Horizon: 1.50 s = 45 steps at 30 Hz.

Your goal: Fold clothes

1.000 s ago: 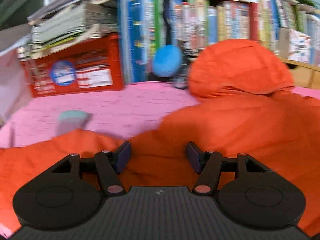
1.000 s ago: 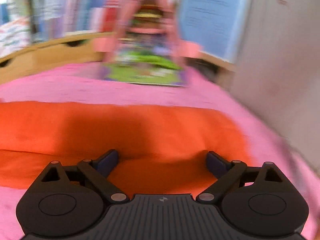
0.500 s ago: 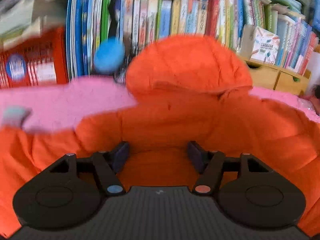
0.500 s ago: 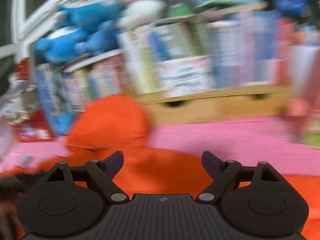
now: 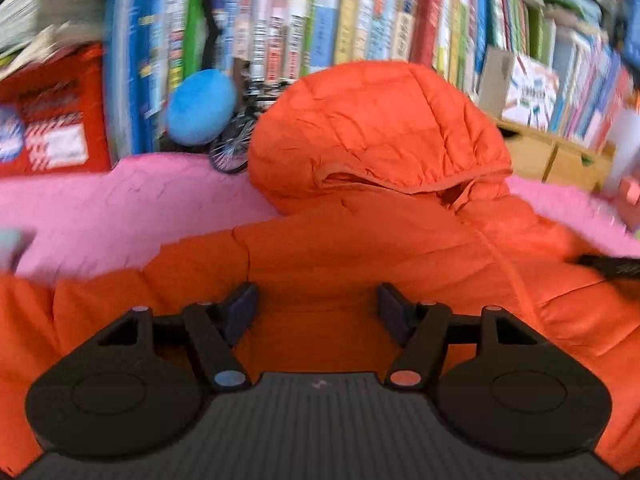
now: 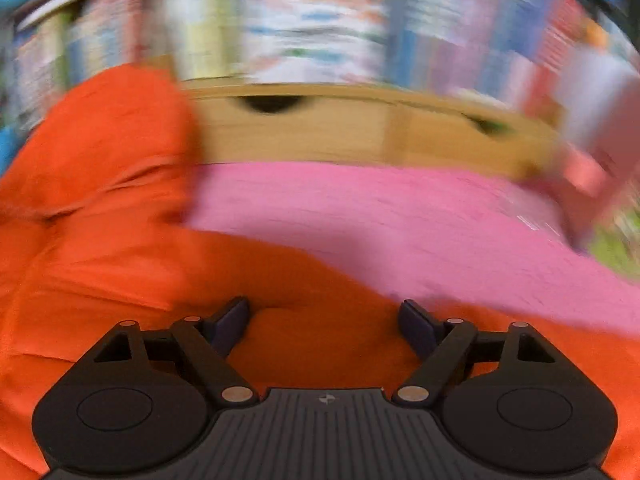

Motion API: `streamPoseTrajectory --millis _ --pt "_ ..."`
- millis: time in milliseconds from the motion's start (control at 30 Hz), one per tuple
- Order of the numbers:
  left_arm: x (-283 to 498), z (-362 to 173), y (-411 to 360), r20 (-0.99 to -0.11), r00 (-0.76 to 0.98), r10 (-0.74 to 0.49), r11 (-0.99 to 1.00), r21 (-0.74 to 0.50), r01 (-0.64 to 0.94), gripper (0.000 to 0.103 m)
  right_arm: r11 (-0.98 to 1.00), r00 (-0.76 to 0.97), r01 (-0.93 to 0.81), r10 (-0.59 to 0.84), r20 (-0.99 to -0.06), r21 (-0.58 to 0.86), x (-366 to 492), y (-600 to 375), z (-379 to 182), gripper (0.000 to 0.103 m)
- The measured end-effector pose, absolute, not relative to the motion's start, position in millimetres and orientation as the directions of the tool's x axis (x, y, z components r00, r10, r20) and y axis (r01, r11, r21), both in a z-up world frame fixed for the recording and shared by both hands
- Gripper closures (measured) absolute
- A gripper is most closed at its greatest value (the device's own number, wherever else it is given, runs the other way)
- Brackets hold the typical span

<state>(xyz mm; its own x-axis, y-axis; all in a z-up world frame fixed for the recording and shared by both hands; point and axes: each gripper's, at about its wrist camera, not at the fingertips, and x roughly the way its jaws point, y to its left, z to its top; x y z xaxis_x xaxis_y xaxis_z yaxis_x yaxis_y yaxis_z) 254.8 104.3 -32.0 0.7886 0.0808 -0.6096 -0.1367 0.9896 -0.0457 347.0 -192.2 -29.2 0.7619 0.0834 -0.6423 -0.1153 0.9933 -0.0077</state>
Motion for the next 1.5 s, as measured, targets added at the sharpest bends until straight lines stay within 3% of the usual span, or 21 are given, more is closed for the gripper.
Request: streamPoseTrajectory --millis 200,300,433,533,667,767,967,1100,1200,1333,1500 --pt "254 -32 105 -0.597 0.793 0.118 0.992 0.040 -0.117 0.035 0.990 0.786 0.079 -0.133 -0.604 -0.115 318 -249 -29 0.021" --pt "218 -30 107 -0.562 0.805 0.189 0.982 0.087 -0.170 0.037 0.977 0.768 0.179 -0.215 -0.604 -0.120 311 -280 -30 0.015" --pt "161 -9 110 -0.502 0.849 0.167 0.982 0.008 -0.188 0.037 0.999 0.816 -0.036 0.026 -0.578 -0.006 276 -247 -17 0.025" --pt "140 4 84 -0.472 0.877 0.087 0.994 -0.022 -0.110 0.034 0.977 0.816 -0.200 0.207 -0.539 0.073 250 -222 -7 0.025" --pt "154 -12 50 -0.538 0.837 0.098 0.995 0.069 -0.072 0.033 0.896 0.768 -0.412 0.438 -0.467 0.164 215 -189 6 0.017" --pt "165 -28 48 -0.592 0.797 0.118 0.993 0.068 -0.097 0.027 0.843 0.682 -0.516 0.510 -0.524 0.148 200 -152 -10 0.016" --pt "171 -33 47 -0.607 0.785 0.122 0.992 0.065 -0.105 0.023 0.884 0.706 -0.467 0.371 -0.604 -0.002 194 -129 -28 0.000" --pt "165 -34 54 -0.615 0.783 0.095 0.994 0.019 -0.106 0.021 0.886 0.691 -0.462 0.379 -0.615 0.027 199 -127 -26 0.000" --pt "165 -34 55 -0.619 0.780 0.096 0.994 0.013 -0.112 0.015 0.909 0.712 -0.417 0.330 -0.620 0.004 203 -145 -25 0.000" --pt "165 -34 57 -0.621 0.778 0.095 0.993 0.006 -0.116 0.015 0.934 0.736 -0.355 0.263 -0.624 -0.026 208 -169 -22 0.000" --pt "165 -34 58 -0.622 0.777 0.092 0.993 0.001 -0.116 0.015 0.981 0.743 -0.191 0.166 -0.648 0.032 234 -234 -22 0.000"
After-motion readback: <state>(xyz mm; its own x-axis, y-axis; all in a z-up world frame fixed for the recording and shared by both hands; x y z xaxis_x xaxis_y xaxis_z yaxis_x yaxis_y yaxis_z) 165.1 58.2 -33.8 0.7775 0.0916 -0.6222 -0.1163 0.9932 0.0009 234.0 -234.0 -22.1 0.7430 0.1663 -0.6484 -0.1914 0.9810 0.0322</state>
